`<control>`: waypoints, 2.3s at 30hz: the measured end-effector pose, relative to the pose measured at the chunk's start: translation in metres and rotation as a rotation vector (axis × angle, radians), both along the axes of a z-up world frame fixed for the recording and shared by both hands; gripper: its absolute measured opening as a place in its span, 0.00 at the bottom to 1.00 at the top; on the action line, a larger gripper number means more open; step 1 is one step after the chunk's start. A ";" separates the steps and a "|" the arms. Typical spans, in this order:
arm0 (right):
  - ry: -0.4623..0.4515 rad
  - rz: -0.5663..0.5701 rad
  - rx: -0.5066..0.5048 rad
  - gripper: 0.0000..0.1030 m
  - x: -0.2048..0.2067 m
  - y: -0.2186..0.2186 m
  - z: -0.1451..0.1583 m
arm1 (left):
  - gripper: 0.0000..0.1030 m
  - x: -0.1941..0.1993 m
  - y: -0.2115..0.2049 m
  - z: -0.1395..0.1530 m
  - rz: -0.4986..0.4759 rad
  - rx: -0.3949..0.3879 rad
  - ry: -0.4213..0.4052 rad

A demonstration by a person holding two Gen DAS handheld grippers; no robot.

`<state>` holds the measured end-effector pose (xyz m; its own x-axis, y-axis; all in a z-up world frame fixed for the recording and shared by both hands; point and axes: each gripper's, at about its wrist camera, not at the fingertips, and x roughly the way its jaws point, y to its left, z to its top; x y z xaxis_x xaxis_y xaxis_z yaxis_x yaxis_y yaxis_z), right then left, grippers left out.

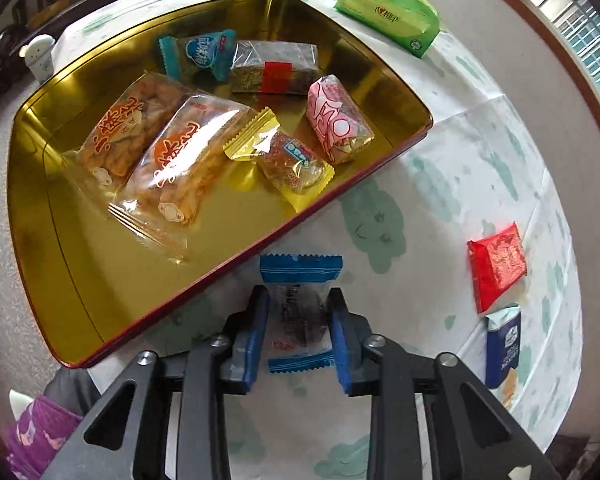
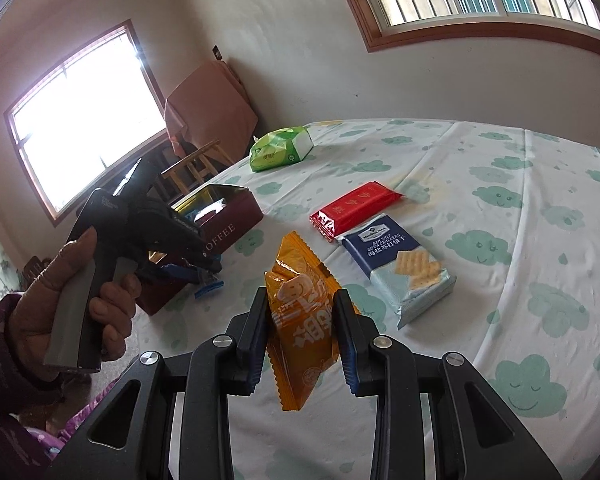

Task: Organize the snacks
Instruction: 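Lower the blue cookie into the tin and open left while right holds the orange packet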

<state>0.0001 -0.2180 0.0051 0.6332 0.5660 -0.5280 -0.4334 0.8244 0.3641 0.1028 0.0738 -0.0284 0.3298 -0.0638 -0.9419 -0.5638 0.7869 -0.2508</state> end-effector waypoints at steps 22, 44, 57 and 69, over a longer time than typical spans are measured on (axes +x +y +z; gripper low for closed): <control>-0.025 -0.004 -0.088 0.31 -0.019 0.043 0.024 | 0.19 -0.108 0.049 0.082 -0.334 0.113 -0.294; -0.017 0.041 -0.187 0.31 -0.017 0.108 0.037 | 0.19 -0.035 0.106 0.052 -0.525 0.197 -0.284; -0.018 0.068 -0.206 0.31 -0.017 0.128 0.038 | 0.20 -0.039 0.094 0.027 -0.599 0.202 -0.238; -0.039 0.093 -0.222 0.31 -0.019 0.146 0.047 | 0.45 -0.059 0.087 0.043 -0.575 0.388 -0.322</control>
<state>-0.0186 -0.0721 0.0518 0.6059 0.4958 -0.6221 -0.5214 0.8381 0.1602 0.0438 0.1612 0.0142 0.6067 0.0080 -0.7949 0.0148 0.9997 0.0213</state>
